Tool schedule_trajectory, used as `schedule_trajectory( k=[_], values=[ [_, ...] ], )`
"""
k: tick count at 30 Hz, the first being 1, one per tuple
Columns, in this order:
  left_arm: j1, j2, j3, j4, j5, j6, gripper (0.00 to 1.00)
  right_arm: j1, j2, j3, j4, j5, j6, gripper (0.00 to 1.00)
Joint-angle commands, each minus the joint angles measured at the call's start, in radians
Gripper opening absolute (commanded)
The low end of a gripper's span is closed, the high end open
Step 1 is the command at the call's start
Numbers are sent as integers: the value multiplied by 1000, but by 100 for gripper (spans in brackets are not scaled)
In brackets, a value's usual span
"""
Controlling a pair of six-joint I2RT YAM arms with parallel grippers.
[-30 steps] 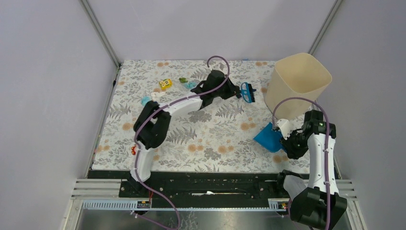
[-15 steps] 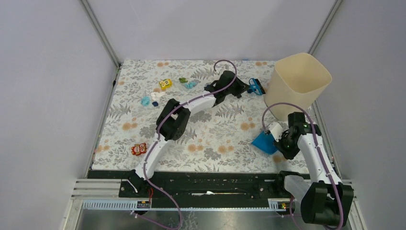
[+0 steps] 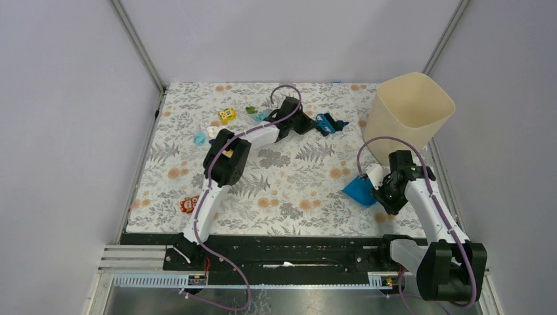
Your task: Sweep away the paper scraps from the table
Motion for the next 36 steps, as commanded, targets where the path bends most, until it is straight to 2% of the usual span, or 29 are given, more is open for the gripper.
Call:
schedule_trajectory(
  k=[1,5,10,13,15,17,20,23,28,32,36],
  values=[
    [4,-188,-117,-47,40,91,0,47,14,39,33,14,35,0],
    [16,-365,-329,-73,29,159,0,68,24,44,36,4,41,0],
    [15,-624,-697,-40,76,187,0,82,30,29,45,-6,19,0],
    [-1,-765,-803,-97,100,246,0,88,35,16,48,11,-8,0],
    [-8,-861,-805,-193,106,314,0,89,35,13,49,18,-22,0],
    [-6,-909,-729,-330,113,412,0,89,38,11,49,16,-34,0],
    [-9,-897,-522,-583,78,596,0,94,59,15,58,20,-44,0],
    [-10,-813,-327,-790,-24,736,0,108,99,30,78,38,-40,0],
    [-14,-613,0,-1094,-196,879,0,148,195,101,79,100,19,0],
    [-28,-468,202,-1235,-310,941,0,203,244,125,74,148,31,0],
    [-35,-376,274,-1272,-345,974,0,250,288,135,80,163,60,0]
  ],
)
